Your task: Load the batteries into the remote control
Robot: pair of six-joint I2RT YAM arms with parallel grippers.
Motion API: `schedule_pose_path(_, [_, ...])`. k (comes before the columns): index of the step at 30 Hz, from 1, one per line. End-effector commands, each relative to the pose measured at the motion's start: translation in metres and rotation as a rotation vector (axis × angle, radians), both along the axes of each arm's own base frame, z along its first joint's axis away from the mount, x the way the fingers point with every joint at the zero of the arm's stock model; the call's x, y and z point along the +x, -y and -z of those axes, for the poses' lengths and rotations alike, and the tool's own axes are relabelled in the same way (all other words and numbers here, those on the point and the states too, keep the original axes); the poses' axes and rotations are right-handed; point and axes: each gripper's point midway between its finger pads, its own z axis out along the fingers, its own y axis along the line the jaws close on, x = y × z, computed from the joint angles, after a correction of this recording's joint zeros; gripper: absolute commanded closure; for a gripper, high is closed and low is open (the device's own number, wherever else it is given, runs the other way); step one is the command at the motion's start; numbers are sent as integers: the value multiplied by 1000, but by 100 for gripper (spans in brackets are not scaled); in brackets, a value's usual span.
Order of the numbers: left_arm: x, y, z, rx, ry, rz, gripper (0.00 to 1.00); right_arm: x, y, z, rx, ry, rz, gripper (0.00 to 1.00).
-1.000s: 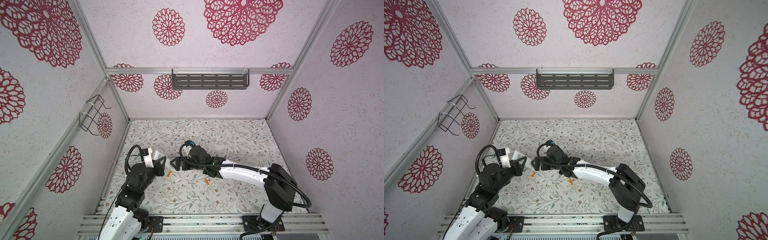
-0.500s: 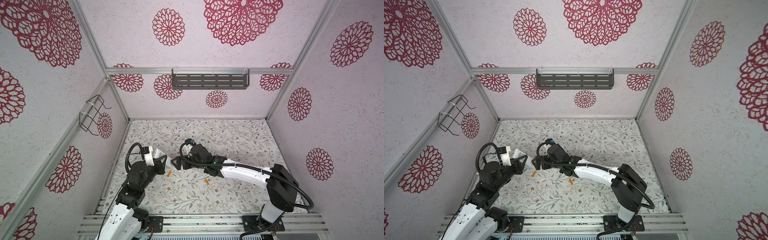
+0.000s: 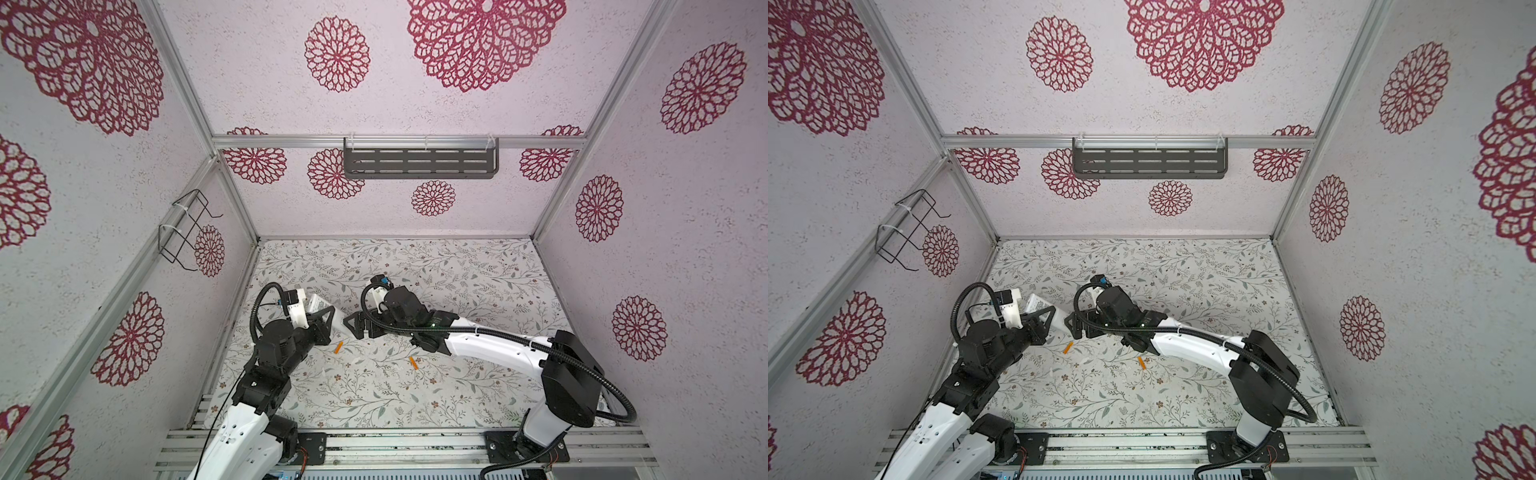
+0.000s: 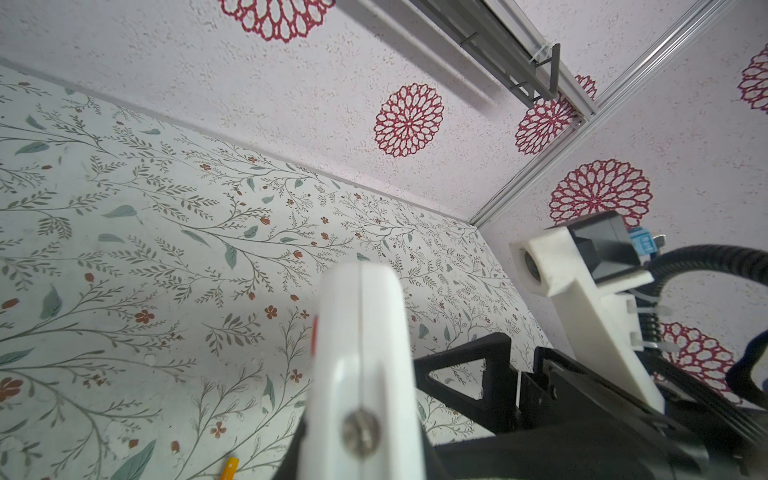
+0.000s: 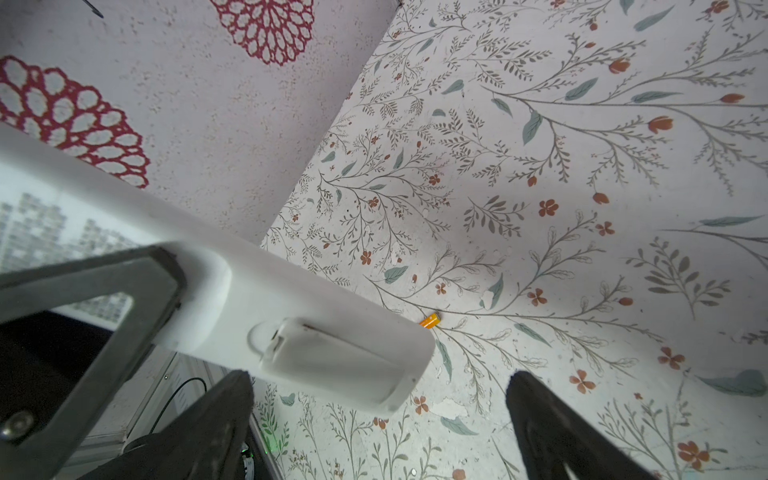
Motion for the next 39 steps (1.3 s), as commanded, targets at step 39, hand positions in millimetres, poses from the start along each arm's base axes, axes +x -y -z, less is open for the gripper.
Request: schedule_pose_path(39, [-20, 56, -52, 167, 33, 293, 100, -53, 25, -69, 88, 826, -313, 26])
